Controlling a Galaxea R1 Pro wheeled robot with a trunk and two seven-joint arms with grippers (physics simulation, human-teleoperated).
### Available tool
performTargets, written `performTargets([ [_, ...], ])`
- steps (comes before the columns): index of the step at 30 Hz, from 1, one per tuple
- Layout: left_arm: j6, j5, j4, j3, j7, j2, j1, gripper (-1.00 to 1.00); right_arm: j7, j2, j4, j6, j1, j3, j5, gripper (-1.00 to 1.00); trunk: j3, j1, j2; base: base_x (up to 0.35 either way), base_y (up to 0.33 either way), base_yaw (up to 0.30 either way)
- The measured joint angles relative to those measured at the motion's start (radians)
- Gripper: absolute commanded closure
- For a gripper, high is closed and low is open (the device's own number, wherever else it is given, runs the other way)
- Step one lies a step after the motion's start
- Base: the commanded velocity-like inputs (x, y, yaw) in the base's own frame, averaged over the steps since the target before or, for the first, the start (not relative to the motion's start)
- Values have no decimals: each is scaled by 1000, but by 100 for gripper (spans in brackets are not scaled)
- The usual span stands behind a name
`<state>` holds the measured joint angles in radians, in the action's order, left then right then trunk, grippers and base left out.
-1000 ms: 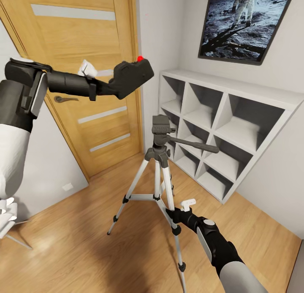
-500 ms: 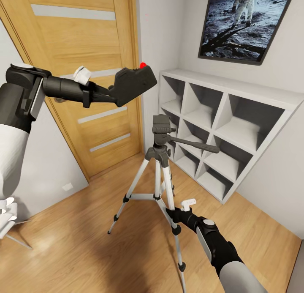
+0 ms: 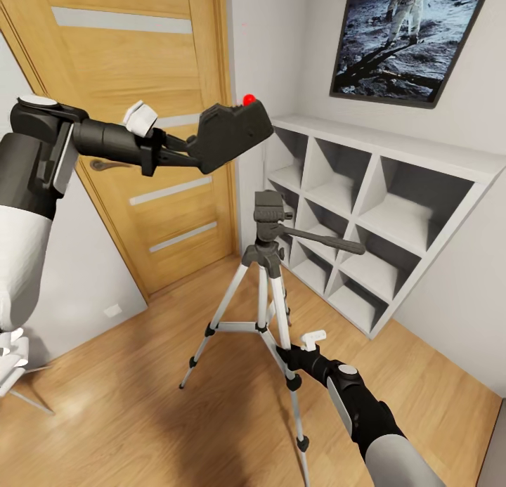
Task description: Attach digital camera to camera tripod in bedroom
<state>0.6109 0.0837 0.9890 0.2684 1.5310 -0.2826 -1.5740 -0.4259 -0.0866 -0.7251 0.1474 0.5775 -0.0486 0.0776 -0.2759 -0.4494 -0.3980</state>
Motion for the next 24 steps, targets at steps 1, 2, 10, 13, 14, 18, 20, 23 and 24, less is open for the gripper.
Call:
performTargets([
  [1, 0, 0, 1, 0, 0, 2, 0, 100, 0, 0, 0, 0, 0, 0, 0, 100, 0, 0, 0, 0, 0, 0],
  [2, 0, 0, 3, 1, 2, 6, 0, 100, 0, 0, 0, 0, 0, 0, 1, 100, 0, 0, 0, 0, 0, 0],
  [10, 23, -5, 26, 5, 6, 134, -1, 100, 2, -1, -1, 4, 0, 0, -2, 100, 0, 0, 0, 0, 0, 0],
  [13, 29, -8, 25, 18, 7, 147, -4, 100, 2, 0, -1, 2, 0, 0, -1, 100, 0, 0, 0, 0, 0, 0],
  [14, 30, -8, 25, 24, 7, 147, -4, 100, 2, 0, -1, 2, 0, 0, -1, 100, 0, 0, 0, 0, 0, 0],
  [18, 42, -8, 18, 90, 8, 146, -8, 100, 2, 0, -1, 1, 0, 1, -1, 100, 0, 0, 0, 0, 0, 0],
  [20, 47, -9, 15, 119, 8, 145, -9, 100, 2, 0, -1, 1, 0, 1, -1, 100, 0, 0, 0, 0, 0, 0],
  [23, 48, -10, 14, 128, 8, 129, -10, 100, 2, 0, -1, 1, 0, 0, -1, 100, 0, 0, 0, 0, 0, 0],
  [24, 49, -10, 15, 129, 8, 124, -10, 100, 2, 0, -1, 1, 0, 0, -1, 100, 0, 0, 0, 0, 0, 0],
])
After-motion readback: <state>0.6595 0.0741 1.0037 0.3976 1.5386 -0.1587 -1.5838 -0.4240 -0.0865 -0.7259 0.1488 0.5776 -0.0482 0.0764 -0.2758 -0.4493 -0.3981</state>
